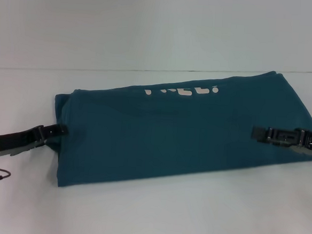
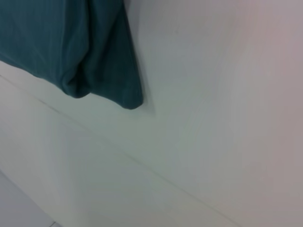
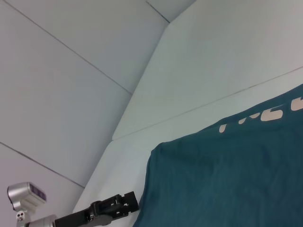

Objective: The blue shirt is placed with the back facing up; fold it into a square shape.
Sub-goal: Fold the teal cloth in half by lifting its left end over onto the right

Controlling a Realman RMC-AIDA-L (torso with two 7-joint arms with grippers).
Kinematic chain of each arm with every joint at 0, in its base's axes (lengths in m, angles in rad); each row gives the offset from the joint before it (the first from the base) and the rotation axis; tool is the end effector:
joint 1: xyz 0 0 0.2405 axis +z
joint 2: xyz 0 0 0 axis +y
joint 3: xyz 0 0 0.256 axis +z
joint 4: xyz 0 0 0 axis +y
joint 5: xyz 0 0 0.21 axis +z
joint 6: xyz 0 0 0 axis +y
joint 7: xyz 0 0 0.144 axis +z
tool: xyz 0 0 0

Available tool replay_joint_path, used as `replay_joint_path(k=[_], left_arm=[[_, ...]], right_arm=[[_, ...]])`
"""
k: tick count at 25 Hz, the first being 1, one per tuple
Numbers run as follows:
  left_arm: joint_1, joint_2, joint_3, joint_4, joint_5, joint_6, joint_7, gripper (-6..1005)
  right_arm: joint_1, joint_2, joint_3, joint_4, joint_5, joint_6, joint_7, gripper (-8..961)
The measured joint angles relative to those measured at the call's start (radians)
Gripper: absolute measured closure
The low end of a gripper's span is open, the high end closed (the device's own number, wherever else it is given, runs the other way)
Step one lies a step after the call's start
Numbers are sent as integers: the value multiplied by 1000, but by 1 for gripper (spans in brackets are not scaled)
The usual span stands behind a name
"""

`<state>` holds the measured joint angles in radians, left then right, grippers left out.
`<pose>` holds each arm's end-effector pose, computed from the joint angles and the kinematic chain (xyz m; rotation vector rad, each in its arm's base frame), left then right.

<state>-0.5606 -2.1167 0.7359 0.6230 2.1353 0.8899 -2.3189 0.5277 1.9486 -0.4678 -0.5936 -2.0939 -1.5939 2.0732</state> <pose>-0.3182 0.3830 -0.0112 -1.8211 -1.7060 -0.5437 0.3047 0.3356 0.0622 -2.2908 1.6180 0.8443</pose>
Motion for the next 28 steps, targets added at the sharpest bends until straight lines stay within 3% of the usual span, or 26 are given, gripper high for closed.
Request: replay_joint_path(k=[8,19,28], left_arm=[[-7,-4,8,-5,22,14,-7,128],[-32,-35,30,-8,29,79,-8,165],[-74,-36,90,-14,33,93,-62,207]], right_arm=[[-2,1,0,0,0,1,-2,425],[-3,-4,-4,14,-5,13,-2,425],[-9,-3,-3,14,-4,11,-2,424]])
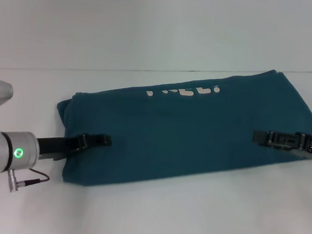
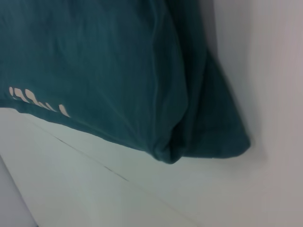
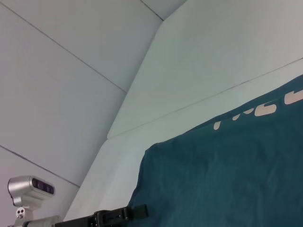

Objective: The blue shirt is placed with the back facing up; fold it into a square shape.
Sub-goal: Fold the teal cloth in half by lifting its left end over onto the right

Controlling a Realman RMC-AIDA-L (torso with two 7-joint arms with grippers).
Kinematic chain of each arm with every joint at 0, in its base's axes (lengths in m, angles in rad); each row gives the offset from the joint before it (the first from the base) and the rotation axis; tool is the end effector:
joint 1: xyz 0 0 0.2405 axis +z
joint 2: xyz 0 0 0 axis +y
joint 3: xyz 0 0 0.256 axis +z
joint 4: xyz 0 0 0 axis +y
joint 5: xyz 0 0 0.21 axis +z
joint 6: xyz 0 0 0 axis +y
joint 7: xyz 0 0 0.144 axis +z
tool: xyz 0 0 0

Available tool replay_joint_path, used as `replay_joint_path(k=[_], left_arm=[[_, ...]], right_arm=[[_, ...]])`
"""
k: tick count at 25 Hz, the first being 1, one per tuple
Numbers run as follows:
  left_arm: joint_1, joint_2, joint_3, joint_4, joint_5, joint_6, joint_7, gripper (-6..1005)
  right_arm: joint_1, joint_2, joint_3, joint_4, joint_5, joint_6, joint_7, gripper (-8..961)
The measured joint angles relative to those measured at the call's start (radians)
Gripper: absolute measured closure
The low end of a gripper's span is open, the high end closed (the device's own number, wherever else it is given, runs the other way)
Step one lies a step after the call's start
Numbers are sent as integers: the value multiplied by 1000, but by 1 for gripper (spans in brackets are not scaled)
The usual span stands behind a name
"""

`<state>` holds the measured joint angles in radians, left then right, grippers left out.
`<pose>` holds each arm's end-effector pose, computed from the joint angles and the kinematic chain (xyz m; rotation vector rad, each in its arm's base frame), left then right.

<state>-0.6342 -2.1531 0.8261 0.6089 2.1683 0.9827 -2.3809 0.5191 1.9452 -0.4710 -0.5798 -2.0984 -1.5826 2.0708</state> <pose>-0.2711 0.3837 -0.0505 -2.0427 -1.7549 -0.4913 0.3100 0.3327 0.0604 -2.2755 1.6376 0.8310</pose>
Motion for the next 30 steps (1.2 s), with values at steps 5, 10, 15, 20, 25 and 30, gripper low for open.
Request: replay_joint_path(k=[5,10,15,20,25,30], left_arm=[[-8,11,7,0,1,-1,-49,230],[-8,14,4,3,-3,9,-52,376],[2,20,-12,17,-11,41,-53,573],[24,33,-39,43,-11,104,-63,752],[57,43,-58,95,-11,156,-80,926],[61,51,-90,99,-7,184,-80,950]], right_arm=[[-5,0,0,0,2,-1,0,425],[-5,0,1,2,3,-3,-9,425],[-5,0,1,7,3,-3,-9,425],[-5,-1,2,9,3,-2,-9,424],[-5,-1,3,9,3,-1,-9,424],[-3,1,3,9,3,1,-8,424]])
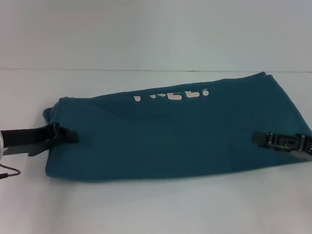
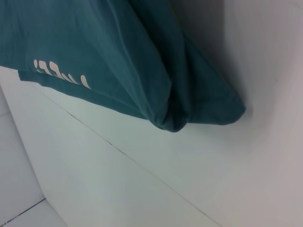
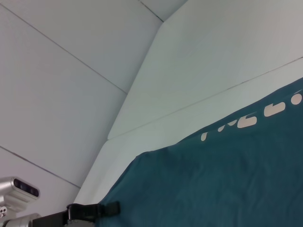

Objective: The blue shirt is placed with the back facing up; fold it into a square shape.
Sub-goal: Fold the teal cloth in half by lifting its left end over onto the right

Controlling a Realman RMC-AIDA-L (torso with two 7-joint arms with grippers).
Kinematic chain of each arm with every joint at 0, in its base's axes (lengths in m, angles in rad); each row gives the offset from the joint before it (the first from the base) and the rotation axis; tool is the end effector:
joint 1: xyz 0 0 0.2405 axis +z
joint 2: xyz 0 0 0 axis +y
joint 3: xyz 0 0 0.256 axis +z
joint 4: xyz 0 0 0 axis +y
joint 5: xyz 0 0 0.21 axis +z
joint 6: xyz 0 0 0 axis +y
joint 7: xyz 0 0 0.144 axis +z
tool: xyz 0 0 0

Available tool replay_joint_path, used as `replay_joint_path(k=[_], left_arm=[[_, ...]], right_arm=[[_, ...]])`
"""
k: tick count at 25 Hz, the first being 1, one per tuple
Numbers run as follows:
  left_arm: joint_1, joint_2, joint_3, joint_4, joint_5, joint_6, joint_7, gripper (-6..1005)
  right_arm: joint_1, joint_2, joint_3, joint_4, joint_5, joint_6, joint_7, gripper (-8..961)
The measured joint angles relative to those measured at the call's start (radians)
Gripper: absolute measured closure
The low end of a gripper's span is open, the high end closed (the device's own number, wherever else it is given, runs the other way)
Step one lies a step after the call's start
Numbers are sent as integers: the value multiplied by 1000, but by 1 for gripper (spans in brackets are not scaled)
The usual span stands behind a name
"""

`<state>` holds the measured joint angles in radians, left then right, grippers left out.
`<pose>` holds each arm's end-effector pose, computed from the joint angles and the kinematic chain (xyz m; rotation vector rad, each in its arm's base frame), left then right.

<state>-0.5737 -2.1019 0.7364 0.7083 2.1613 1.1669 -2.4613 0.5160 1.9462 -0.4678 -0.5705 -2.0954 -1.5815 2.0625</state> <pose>-0.2853 0.3753 -0.0047 -1.9843 -1.8573 -0.5965 0.3111 0.3312 0.0588 -2.2721 1.6402 0.8399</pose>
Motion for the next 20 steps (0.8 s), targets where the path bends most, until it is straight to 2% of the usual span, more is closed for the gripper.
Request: replay_joint_path(k=[20], left_arm=[[-2,11,0,-4,4,8,1,950]], right_arm=[[6,0,0,0,2,2,3,424]])
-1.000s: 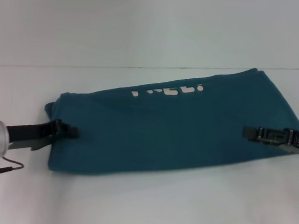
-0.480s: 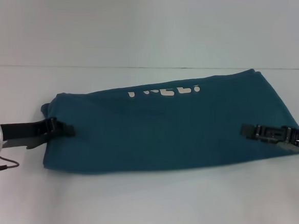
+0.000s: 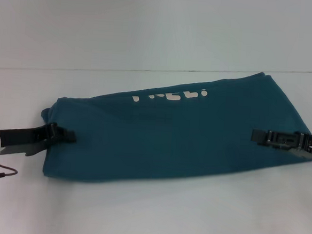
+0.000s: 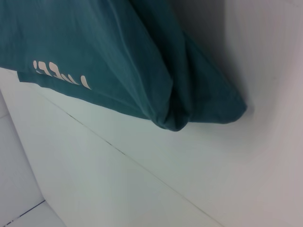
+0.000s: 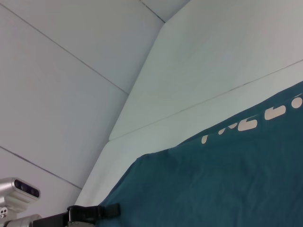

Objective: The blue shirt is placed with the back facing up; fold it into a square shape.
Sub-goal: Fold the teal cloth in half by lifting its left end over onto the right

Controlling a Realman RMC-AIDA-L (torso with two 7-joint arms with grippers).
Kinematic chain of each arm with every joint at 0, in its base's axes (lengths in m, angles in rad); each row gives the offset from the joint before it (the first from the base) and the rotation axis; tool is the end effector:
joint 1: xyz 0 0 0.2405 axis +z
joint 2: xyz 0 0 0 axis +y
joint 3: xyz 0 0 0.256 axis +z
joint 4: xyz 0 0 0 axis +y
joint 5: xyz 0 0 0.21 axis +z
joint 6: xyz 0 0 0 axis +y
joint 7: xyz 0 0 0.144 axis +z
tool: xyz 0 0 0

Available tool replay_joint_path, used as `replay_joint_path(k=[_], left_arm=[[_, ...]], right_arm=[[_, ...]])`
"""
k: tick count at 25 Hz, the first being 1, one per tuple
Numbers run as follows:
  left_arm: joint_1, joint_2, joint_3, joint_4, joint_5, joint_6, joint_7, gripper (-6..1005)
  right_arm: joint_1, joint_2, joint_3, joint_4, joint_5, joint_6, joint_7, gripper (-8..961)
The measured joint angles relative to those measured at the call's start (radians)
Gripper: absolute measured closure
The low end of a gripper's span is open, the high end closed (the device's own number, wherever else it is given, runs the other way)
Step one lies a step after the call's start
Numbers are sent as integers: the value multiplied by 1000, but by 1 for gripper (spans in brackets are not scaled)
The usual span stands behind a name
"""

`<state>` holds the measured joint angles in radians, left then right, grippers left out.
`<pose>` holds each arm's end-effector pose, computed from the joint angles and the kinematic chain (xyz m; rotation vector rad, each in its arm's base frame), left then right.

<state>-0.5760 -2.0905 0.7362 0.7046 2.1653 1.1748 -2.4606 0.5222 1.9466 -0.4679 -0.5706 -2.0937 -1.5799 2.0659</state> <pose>-0.2869 0.3759 -0.0010 -1.9901 -1.8528 -0.5850 0.3090 0.3334 0.0588 -2.2743 1.6376 0.8440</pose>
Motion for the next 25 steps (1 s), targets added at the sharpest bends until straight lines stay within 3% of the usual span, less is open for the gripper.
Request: replay_joint_path(k=[9,16,19,25], left_arm=[[6,9,-2,2,18,13,-7,950],[15,40,-96,26,104,70,-22,951],[7,66,-178,51,211,108,-27,951],[4,87,-229,107,333,116,-74,951]], right_arm=[[-2,1,0,0,0,-2,3,425],[-4,3,0,0,0,-4,5,424],[-4,4,0,0,0,-4,5,424],[-4,6,0,0,0,-2,5,424]])
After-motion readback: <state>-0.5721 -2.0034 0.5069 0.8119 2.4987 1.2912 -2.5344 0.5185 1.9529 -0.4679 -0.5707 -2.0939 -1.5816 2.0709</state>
